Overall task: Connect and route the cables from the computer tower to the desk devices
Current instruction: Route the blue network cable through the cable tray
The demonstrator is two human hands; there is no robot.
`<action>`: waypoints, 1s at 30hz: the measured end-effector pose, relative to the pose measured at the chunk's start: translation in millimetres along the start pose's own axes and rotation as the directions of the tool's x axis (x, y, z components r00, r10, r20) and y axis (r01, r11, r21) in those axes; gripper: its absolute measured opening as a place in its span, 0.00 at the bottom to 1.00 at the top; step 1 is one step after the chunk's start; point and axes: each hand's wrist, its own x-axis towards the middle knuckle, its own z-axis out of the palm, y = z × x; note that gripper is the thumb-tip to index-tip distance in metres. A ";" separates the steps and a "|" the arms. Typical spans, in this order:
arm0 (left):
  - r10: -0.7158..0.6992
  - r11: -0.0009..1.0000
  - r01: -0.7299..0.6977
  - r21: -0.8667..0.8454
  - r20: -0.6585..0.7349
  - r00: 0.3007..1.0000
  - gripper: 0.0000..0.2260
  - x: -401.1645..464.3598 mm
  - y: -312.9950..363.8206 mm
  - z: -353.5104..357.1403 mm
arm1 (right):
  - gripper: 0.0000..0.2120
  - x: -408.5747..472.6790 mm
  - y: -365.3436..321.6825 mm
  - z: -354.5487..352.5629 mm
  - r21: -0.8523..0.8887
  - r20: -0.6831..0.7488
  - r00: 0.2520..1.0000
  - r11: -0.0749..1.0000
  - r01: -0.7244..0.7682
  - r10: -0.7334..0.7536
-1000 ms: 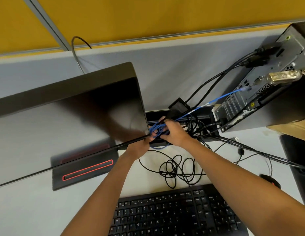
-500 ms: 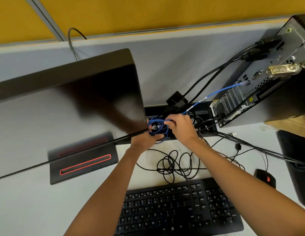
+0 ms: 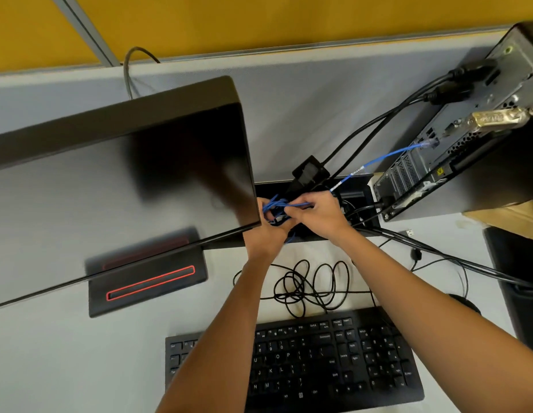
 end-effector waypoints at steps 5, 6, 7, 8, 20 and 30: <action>0.088 0.991 -0.074 0.113 -0.124 0.988 0.15 -6.7 5.2 2.7 | 0.05 -0.8 -4.5 -9.0 -0.001 0.003 1.000 1.000 0.012 -0.012; 0.100 0.984 -0.073 0.161 -0.164 0.981 0.13 -6.8 6.6 2.6 | 0.06 -2.5 -6.0 -6.6 0.032 -0.032 0.999 0.999 -0.005 0.006; 0.107 0.978 -0.066 0.198 -0.204 0.973 0.10 -6.8 9.6 2.4 | 0.07 -4.5 -8.0 -3.9 0.063 -0.054 0.998 0.998 -0.016 0.019; 0.108 0.973 -0.056 0.224 -0.226 0.968 0.08 -6.8 10.6 2.4 | 0.07 -6.9 -10.0 -1.1 0.071 -0.067 0.998 0.997 -0.012 0.017; 0.282 0.753 -0.421 0.506 0.329 0.901 0.13 26.2 -48.8 -45.3 | 0.15 -15.0 -3.6 -14.9 -0.019 -0.137 0.991 1.000 0.004 -0.007; 0.122 0.896 -0.211 0.391 0.240 0.963 0.09 23.1 -46.3 -42.2 | 0.22 -55.8 -41.3 1.6 -0.857 -0.071 0.984 0.515 0.023 -0.163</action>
